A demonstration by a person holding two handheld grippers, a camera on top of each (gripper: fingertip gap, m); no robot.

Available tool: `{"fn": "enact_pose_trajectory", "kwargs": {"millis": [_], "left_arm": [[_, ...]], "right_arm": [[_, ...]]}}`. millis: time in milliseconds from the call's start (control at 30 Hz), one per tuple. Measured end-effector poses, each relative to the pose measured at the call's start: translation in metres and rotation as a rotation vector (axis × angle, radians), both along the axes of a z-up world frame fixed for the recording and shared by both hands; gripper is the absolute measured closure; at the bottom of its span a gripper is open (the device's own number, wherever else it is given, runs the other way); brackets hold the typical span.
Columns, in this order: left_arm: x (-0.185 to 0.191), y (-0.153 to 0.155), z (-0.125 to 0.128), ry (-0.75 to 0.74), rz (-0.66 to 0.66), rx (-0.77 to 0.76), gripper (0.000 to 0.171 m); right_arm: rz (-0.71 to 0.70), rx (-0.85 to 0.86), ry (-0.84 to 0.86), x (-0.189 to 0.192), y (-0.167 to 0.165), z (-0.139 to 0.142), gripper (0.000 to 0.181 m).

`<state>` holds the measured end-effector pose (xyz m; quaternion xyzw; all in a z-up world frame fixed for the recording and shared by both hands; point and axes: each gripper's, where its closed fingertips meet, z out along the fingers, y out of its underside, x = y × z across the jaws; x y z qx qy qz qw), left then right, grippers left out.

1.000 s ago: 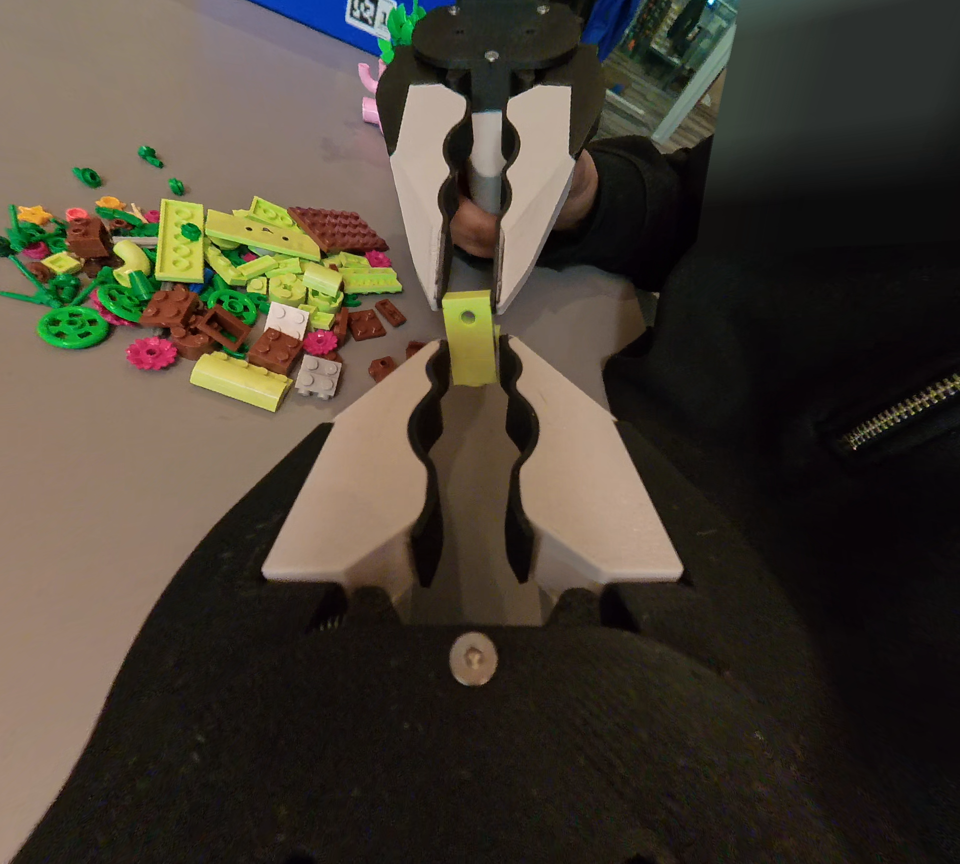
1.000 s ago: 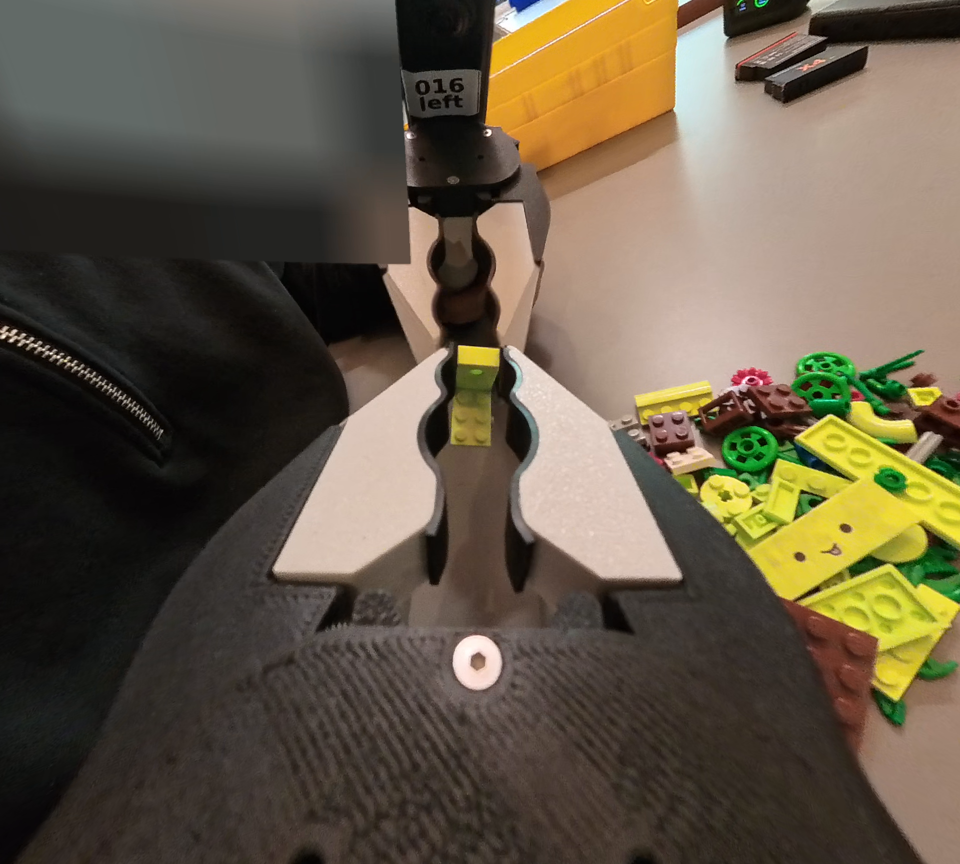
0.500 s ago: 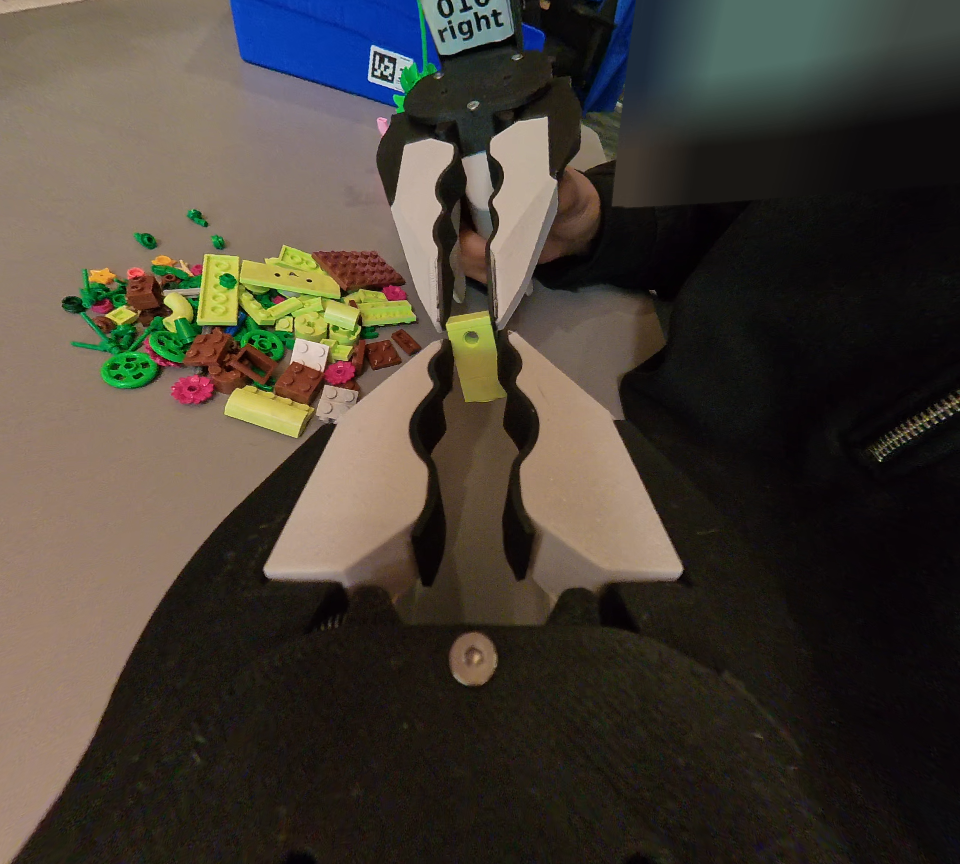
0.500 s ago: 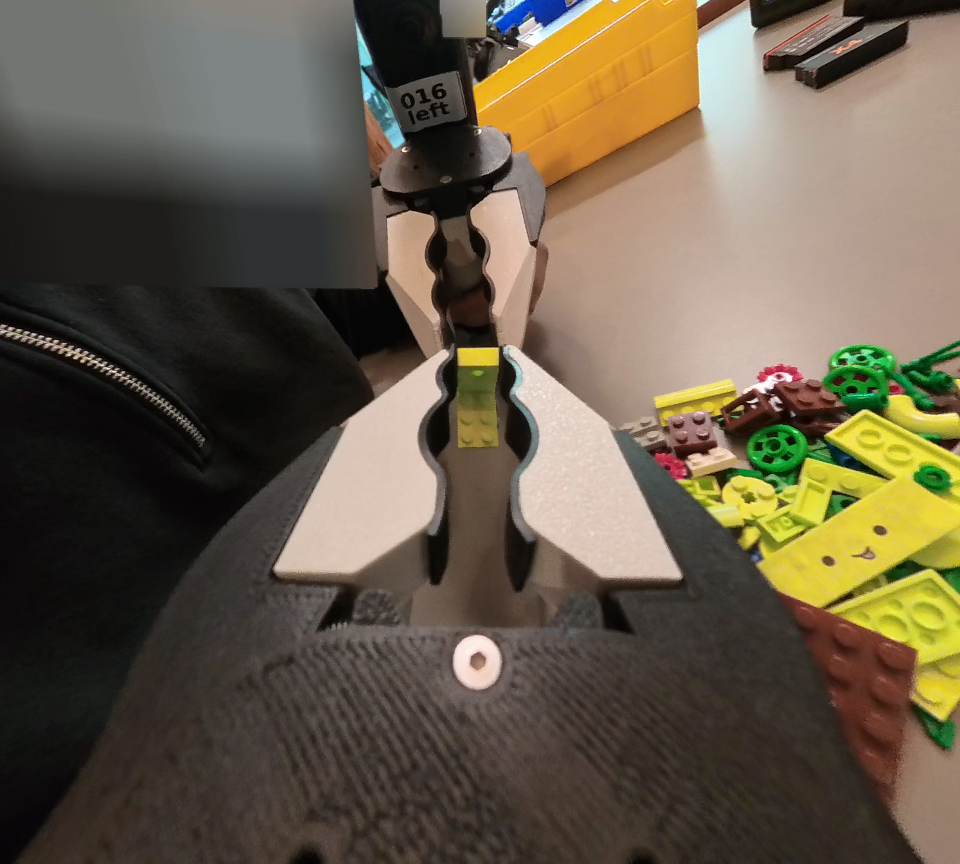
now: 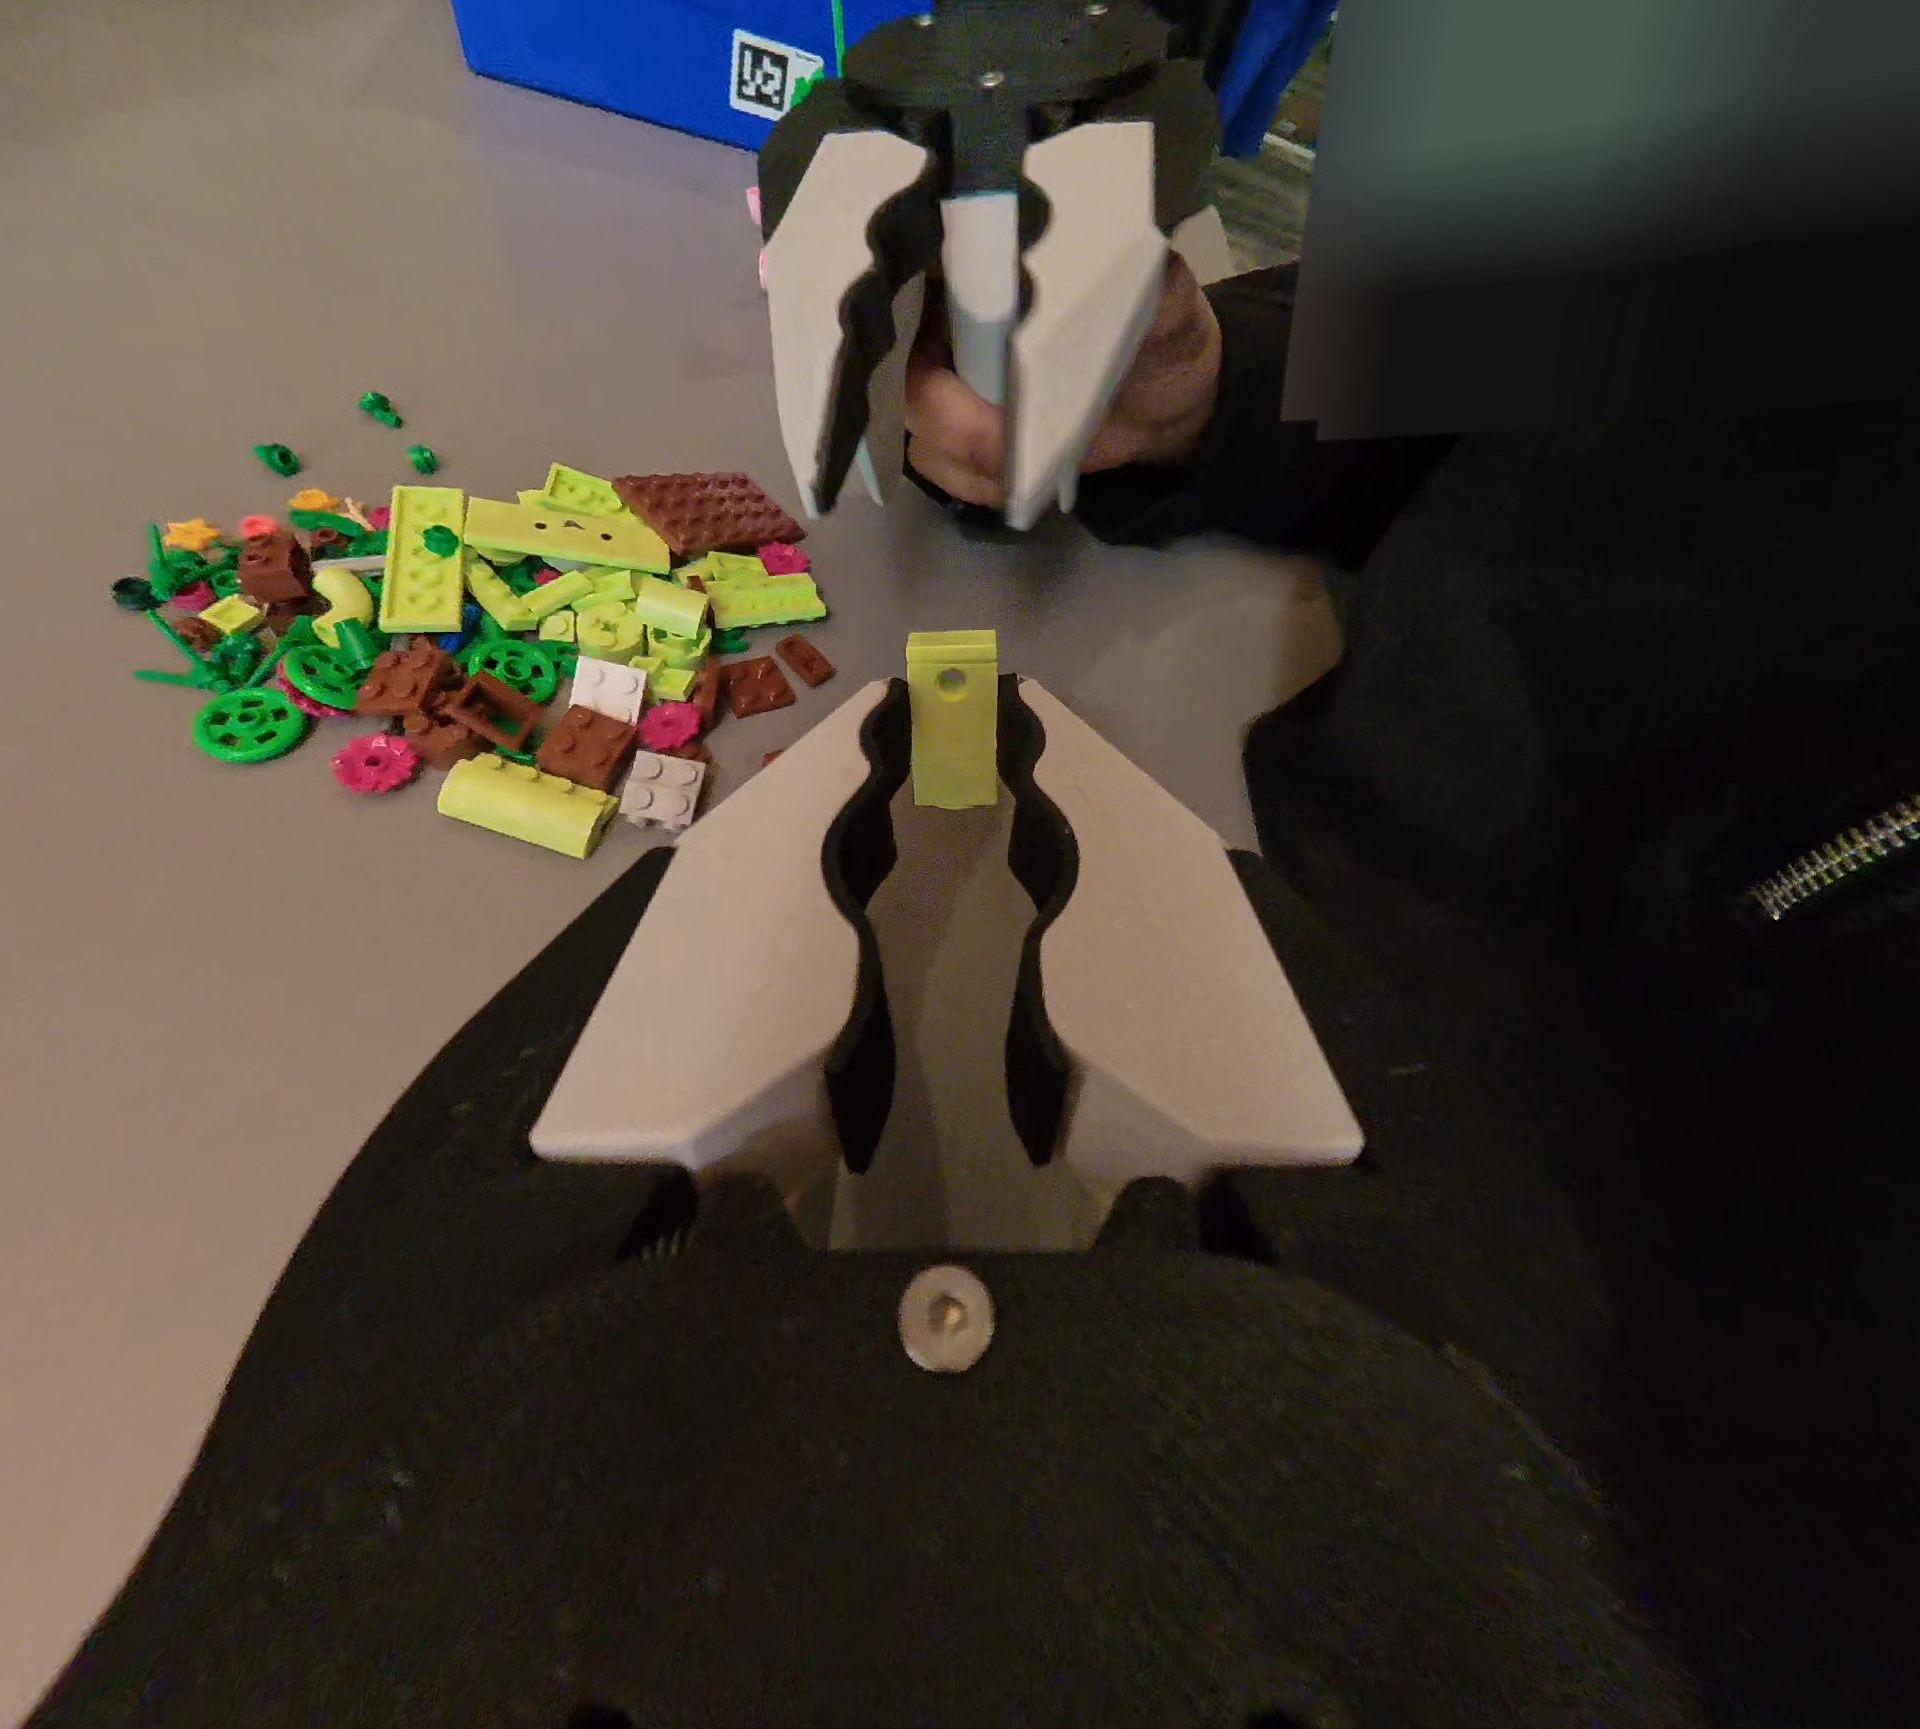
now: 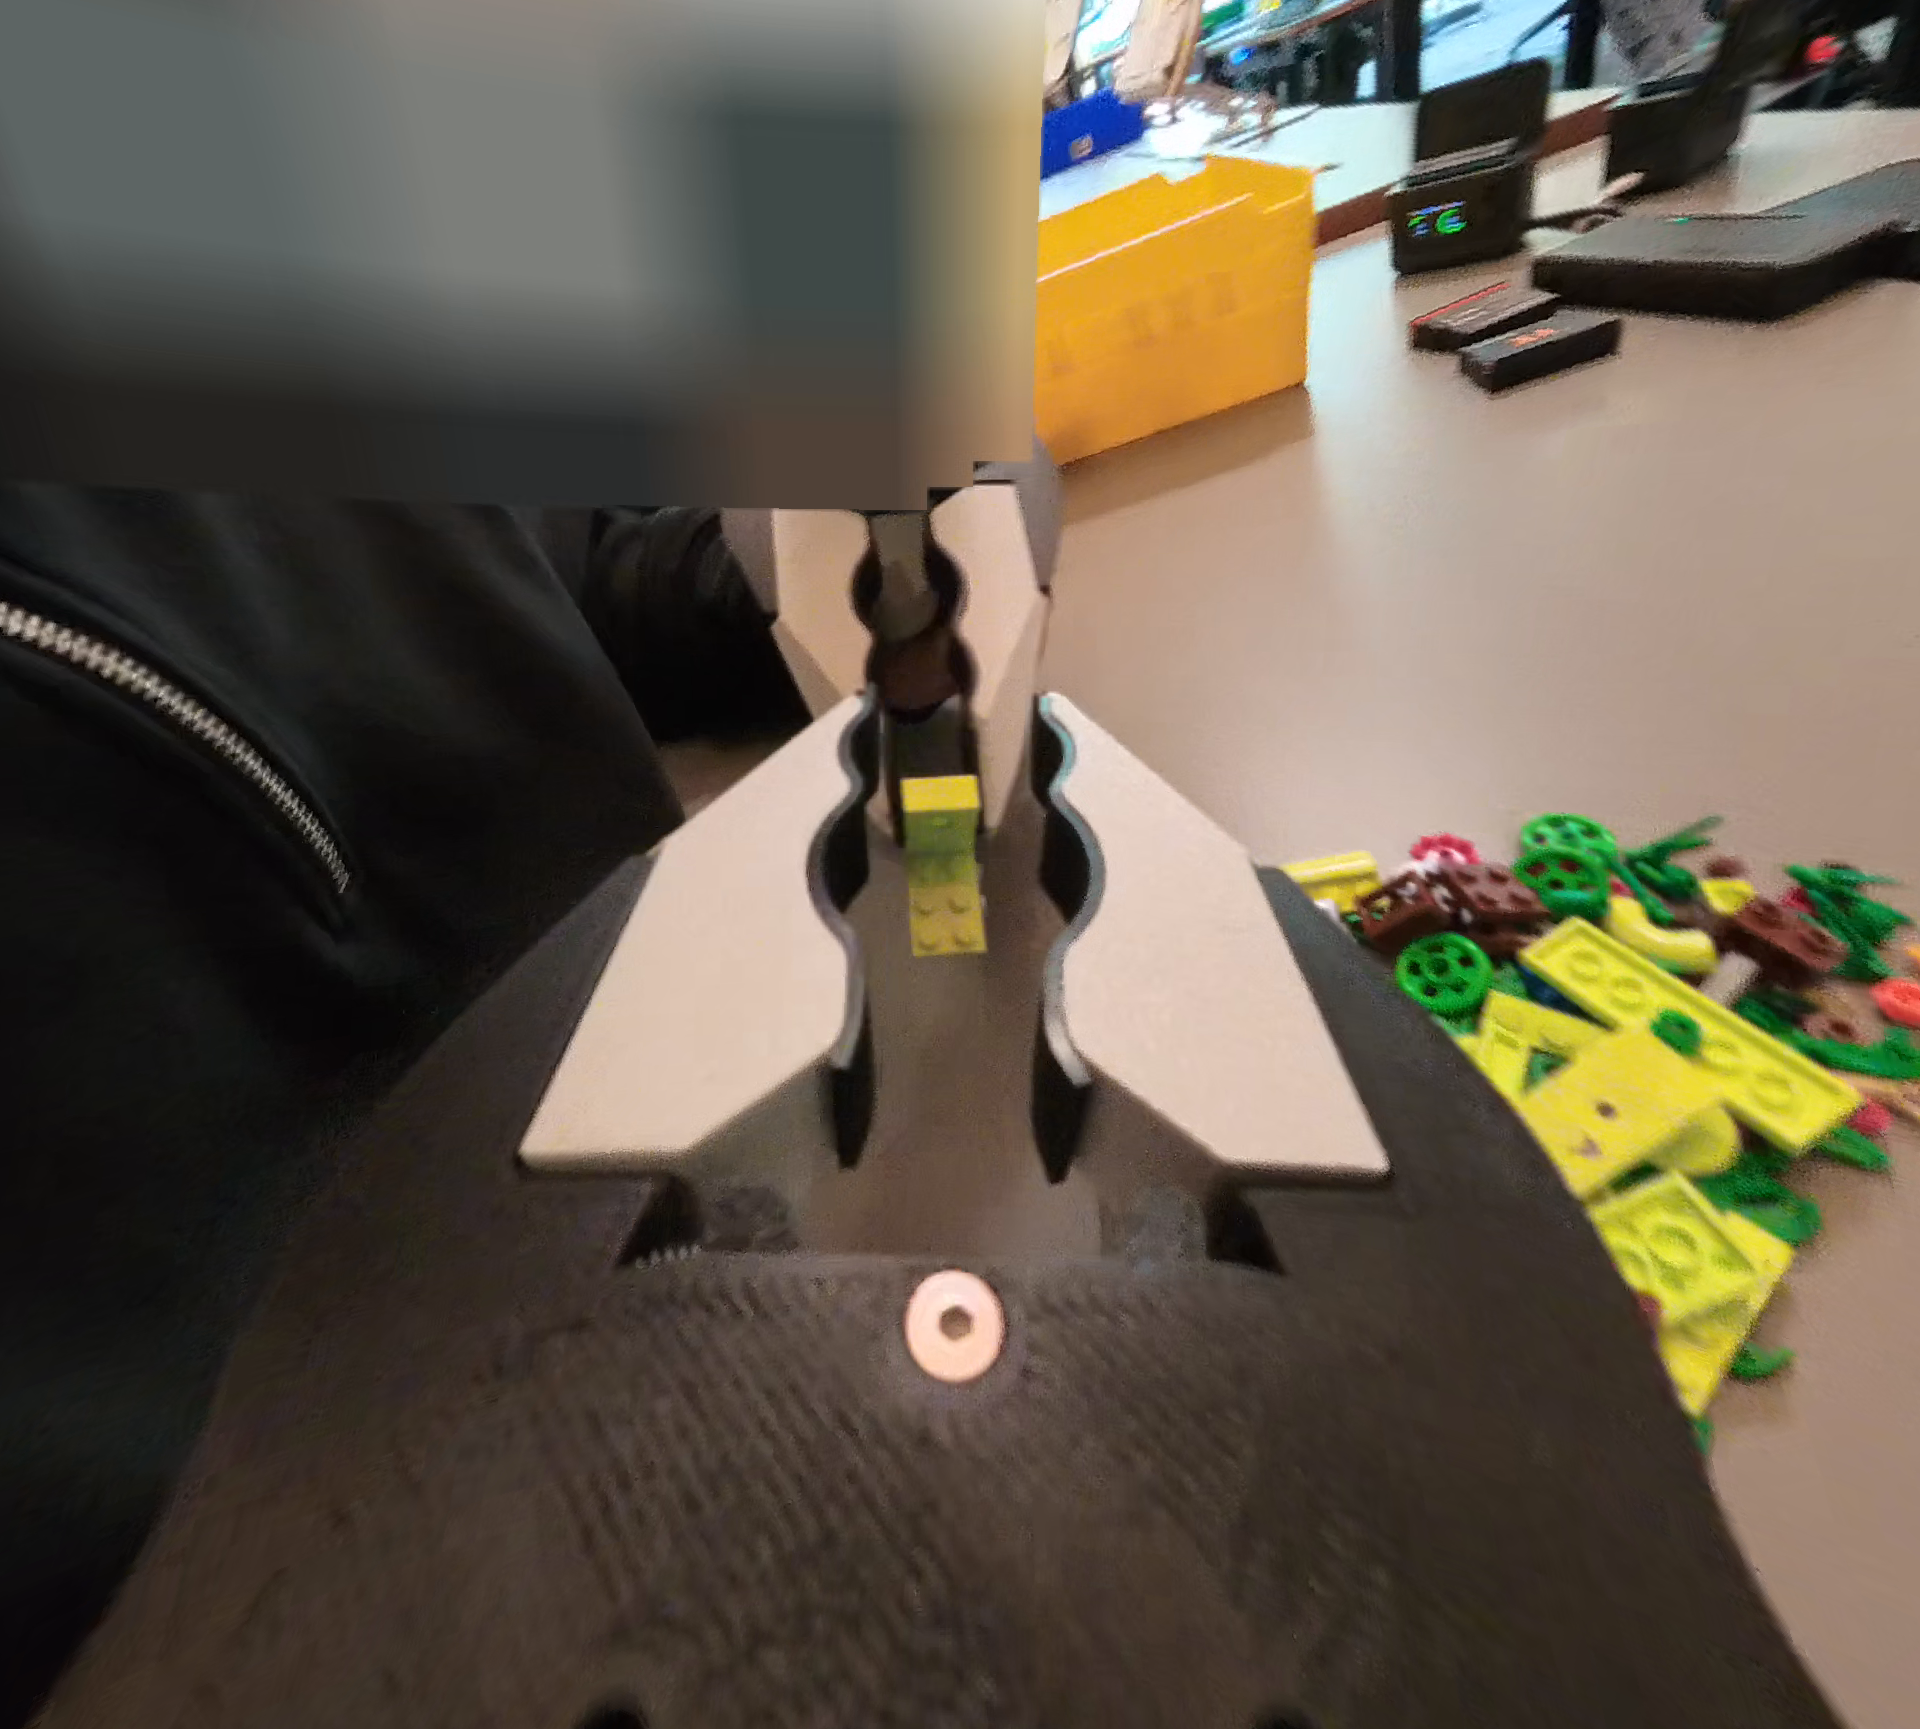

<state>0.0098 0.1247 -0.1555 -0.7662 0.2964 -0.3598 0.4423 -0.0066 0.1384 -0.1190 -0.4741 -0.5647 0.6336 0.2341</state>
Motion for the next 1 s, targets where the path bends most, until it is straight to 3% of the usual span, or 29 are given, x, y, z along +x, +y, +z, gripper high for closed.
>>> {"fn": "enact_pose_trajectory", "kwargs": {"millis": [133,200,300,600,1000], "left_arm": [[0.001,0.003,0.001,-0.013,0.013,0.003,0.158],[-0.001,0.005,0.004,-0.033,0.030,0.010,0.158],[-0.002,0.005,0.011,-0.089,0.031,0.006,0.158],[0.001,0.004,0.022,-0.217,0.017,-0.008,0.158],[-0.001,0.007,0.032,-0.278,0.055,-0.014,0.157]], "right_arm": [[0.040,0.084,-0.054,-0.005,-0.015,-0.017,0.150],[0.054,0.051,-0.044,-0.004,-0.016,-0.015,0.162],[0.056,0.000,-0.030,-0.004,-0.014,-0.010,0.166],[0.097,-0.107,-0.010,-0.002,-0.014,-0.003,0.167],[0.067,-0.241,-0.005,-0.005,-0.009,0.009,0.168]]}}
